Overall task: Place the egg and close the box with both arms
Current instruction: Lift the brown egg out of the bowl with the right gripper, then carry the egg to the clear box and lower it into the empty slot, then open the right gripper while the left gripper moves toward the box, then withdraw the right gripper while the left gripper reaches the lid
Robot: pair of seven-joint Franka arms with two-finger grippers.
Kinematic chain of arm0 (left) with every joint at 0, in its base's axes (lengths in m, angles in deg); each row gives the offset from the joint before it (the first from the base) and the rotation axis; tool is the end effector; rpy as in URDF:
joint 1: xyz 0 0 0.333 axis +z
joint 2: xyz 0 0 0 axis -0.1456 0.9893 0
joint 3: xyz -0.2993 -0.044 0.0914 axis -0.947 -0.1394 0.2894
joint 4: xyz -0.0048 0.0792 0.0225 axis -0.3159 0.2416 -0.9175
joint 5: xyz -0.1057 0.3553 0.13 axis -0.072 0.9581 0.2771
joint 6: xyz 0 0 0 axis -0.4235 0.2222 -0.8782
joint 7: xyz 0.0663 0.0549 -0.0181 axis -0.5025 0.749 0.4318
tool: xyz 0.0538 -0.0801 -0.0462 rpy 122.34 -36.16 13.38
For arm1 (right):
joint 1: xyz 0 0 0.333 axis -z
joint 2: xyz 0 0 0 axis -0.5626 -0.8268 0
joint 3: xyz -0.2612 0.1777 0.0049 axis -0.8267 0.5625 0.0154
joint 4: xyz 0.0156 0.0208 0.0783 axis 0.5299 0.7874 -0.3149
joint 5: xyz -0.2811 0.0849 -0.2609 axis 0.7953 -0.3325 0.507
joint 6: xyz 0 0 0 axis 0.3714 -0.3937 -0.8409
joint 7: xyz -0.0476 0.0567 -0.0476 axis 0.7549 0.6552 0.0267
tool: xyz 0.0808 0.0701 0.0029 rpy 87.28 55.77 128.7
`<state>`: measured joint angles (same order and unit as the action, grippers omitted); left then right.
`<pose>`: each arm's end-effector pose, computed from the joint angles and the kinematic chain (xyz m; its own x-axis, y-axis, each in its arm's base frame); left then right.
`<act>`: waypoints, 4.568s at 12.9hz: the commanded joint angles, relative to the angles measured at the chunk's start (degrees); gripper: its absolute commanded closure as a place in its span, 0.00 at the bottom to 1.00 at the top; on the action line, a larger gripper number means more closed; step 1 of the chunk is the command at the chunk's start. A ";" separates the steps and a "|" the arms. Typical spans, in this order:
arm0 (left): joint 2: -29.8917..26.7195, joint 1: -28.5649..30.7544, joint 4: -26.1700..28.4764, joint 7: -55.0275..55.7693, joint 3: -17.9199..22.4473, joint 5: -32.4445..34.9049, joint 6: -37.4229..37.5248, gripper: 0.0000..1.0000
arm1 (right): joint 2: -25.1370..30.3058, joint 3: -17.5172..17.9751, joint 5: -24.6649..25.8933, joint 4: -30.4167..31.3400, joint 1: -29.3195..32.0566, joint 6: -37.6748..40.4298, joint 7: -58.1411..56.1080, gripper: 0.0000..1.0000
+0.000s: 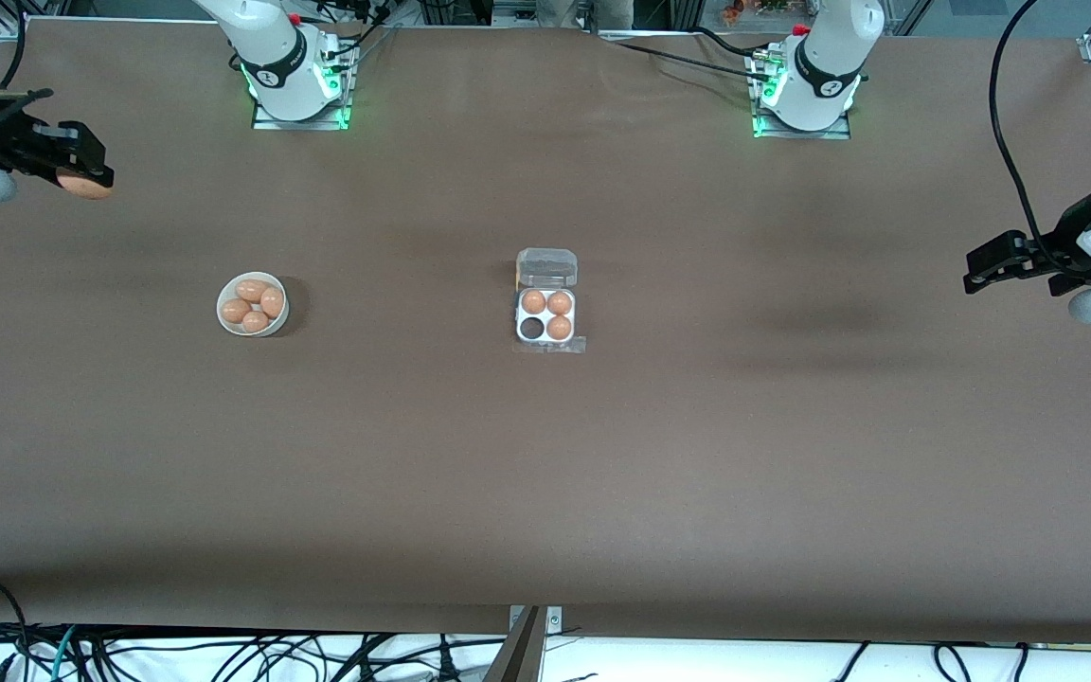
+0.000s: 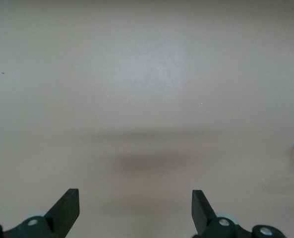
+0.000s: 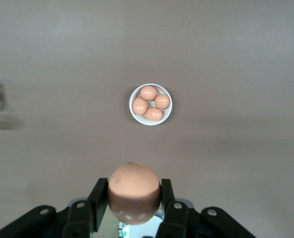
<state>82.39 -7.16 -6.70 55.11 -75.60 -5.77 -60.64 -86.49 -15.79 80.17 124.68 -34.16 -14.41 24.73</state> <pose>0.6026 -0.0064 0.5933 0.9995 0.0026 -0.0327 0.0023 -0.9999 -0.0102 0.5224 0.0257 0.6248 0.9906 0.0167 -0.1355 0.0150 -0.9998 -0.0135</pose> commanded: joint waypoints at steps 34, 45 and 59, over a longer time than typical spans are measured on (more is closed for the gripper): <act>0.46 -0.07 -0.72 -0.82 -0.30 0.26 0.74 0.00 | -50.36 -0.63 -2.06 -15.71 -40.59 -41.36 42.81 0.00; 6.15 -26.23 -0.28 29.64 -0.48 -15.91 6.54 0.40 | -32.90 -8.61 -2.67 -11.77 -38.57 -19.23 33.42 0.00; 29.54 -44.63 -0.98 47.61 -0.39 -23.92 -9.28 0.77 | -7.12 -40.00 -1.70 7.67 -38.40 -9.45 -1.74 0.00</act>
<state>110.12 -51.04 -6.29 102.18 -77.01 -28.91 -69.98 -94.52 -54.05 77.88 131.57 -71.85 -23.84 25.09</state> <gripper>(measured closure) 0.767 0.000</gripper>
